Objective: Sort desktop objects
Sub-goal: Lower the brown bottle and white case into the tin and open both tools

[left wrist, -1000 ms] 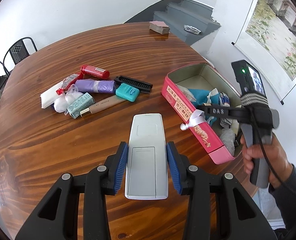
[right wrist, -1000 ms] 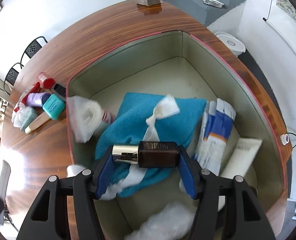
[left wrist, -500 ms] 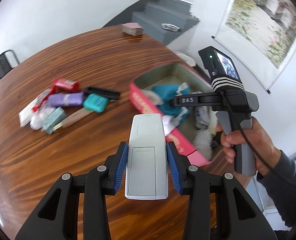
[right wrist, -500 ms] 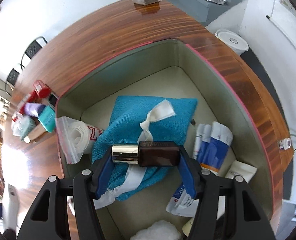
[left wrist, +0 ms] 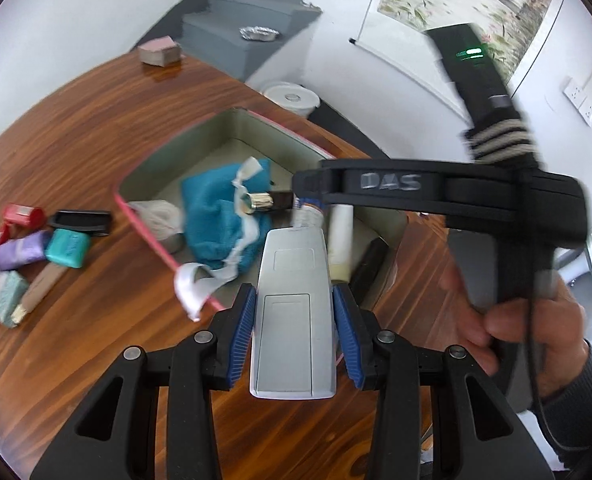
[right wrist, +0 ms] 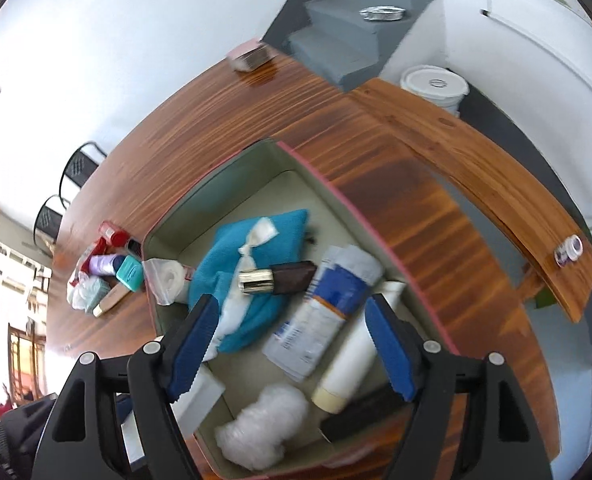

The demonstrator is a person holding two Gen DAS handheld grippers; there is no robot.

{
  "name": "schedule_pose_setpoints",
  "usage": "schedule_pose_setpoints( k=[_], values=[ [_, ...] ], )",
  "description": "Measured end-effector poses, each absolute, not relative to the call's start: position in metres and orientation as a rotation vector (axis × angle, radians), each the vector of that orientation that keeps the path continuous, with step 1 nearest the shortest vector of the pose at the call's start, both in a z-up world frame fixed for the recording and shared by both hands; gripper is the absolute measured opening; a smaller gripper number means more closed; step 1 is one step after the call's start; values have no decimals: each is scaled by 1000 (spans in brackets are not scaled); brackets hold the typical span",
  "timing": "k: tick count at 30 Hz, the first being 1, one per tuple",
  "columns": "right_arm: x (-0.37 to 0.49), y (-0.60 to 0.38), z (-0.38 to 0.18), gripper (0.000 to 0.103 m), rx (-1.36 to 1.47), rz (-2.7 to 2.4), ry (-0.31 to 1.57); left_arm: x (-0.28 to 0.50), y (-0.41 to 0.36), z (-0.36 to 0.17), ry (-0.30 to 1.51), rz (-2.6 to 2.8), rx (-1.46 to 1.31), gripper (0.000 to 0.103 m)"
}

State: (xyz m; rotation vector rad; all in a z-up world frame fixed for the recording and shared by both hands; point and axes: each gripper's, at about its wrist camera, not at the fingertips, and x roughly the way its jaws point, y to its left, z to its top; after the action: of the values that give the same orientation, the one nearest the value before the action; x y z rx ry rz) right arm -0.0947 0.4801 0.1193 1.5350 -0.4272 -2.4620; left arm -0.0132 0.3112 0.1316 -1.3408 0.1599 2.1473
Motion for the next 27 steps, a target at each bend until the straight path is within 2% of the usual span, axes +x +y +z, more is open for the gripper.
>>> schedule_pose_setpoints(
  k=[13, 27],
  values=[
    [-82, 500, 107, 79, 1579, -2466, -466, -34, 330, 90, 189, 2089, -1480, 45],
    [-76, 485, 107, 79, 1586, -2460, -445, -35, 276, 122, 26, 2182, -1439, 45]
  ],
)
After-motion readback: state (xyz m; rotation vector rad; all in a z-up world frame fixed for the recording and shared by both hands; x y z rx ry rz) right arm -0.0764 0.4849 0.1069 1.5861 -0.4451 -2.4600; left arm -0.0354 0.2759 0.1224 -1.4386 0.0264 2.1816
